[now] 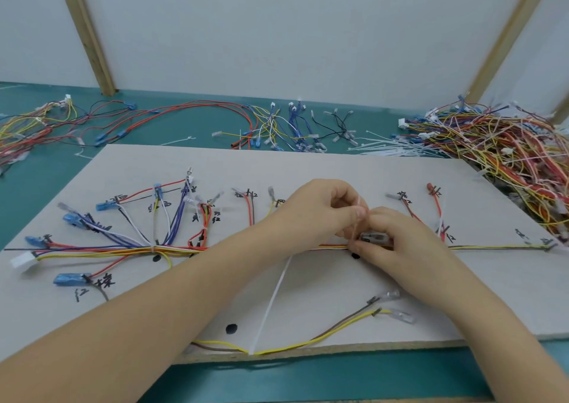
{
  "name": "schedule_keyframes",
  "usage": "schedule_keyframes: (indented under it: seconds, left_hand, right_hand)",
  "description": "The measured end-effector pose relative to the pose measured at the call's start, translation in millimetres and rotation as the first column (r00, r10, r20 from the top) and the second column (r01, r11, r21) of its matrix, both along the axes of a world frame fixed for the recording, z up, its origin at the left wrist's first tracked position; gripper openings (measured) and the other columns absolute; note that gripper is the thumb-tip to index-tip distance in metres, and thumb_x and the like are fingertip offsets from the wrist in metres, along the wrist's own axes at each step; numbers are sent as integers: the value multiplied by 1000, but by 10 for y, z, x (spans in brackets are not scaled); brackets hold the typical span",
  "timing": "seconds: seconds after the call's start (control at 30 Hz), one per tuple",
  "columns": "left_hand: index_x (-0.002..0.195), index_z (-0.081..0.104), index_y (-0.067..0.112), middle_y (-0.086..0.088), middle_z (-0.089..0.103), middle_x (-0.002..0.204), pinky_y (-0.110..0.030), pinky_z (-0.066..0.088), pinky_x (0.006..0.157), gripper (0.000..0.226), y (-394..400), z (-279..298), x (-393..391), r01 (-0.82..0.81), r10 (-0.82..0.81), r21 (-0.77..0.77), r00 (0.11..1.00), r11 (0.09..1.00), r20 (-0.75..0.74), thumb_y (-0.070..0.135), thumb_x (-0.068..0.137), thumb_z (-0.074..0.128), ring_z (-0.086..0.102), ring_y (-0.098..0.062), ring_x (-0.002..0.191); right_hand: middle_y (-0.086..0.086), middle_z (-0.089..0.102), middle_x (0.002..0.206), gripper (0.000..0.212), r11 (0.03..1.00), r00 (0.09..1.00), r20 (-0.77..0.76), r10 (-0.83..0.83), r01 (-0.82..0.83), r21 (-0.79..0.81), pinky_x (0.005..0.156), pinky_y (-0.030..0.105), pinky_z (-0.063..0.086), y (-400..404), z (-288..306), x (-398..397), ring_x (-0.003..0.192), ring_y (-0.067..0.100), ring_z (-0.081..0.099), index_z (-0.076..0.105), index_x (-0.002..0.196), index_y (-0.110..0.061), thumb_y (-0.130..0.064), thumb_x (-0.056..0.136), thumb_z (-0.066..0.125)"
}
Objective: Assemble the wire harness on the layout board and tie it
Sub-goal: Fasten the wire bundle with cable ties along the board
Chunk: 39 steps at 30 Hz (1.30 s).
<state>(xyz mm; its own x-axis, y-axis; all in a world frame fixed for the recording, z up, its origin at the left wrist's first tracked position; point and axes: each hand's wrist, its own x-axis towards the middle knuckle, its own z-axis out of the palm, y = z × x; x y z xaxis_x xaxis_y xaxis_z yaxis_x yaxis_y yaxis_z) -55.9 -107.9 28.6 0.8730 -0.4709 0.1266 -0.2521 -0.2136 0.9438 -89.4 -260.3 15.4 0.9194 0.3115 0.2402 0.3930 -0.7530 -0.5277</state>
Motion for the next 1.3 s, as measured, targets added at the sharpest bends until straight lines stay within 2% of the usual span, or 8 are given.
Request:
schedule_keyframes:
  seconds: [0.1,0.23,0.43,0.63,0.8,0.97,1.1,1.3]
  left_hand:
    - [105,57,23,15,52,79,-14,41,69,15,3,59,9,-98,72,153,984,983,165,24,90,56,50,0,67]
    - [102,65,21,17,56,81,0,35,59,16,-126,261,35,-72,16,245,975,967,223,26,89,57,49,9,63]
    - [112,63,12,0,64,101,-23,46,80,28,-627,309,85,64,-137,383,976,922,169,26,87,60,57,-12,92]
    - [100,66,8,3,59,84,-1,33,43,19,-731,235,122,41,-120,296,960,954,254,20,86,62,46,1,61]
    - [92,67,6,4,61,71,-25,49,76,13,-783,218,163,70,-115,235,976,969,183,16,84,65,58,-14,74]
    - [73,62,16,17,49,59,-23,44,67,12,-840,177,129,21,-98,233,942,972,322,10,83,61,51,-7,63]
    - [67,54,15,7,56,59,-35,51,80,21,-872,122,140,35,-64,135,973,990,220,2,83,59,61,-23,75]
    - [61,52,16,-4,57,55,-41,54,76,29,-905,49,114,79,-81,19,990,997,113,-3,83,57,56,-22,60]
  right_hand:
    - [-24,55,102,28,961,974,154,-168,127,245,74,5,38,-265,56,-70,94,-7,51,51,100,-47,-31,81,63]
    - [-15,55,98,22,873,865,231,-445,361,328,66,6,42,-779,120,-111,82,-9,51,53,97,-41,-23,85,60]
    - [-21,64,92,20,973,977,-12,-214,214,92,68,3,39,-868,17,-62,88,-6,55,66,72,-27,-9,79,67]
    - [-19,64,90,20,985,985,-21,-170,169,-43,63,4,34,-917,48,30,87,-4,53,66,69,-24,-6,78,67]
    - [-12,62,92,17,985,992,-29,-120,116,-129,66,4,33,-887,103,32,86,-1,51,67,74,-17,-2,79,66]
    - [-7,59,93,12,973,997,-19,-76,69,-221,69,11,31,-882,80,28,90,16,50,68,85,-13,-3,84,61]
    - [-9,56,98,11,964,994,0,-108,105,-246,70,22,29,-897,25,24,94,22,47,65,84,-15,-5,85,60]
    - [-27,47,90,36,975,994,34,-103,108,-192,72,24,28,-847,-8,0,89,21,47,52,74,-34,0,83,60]
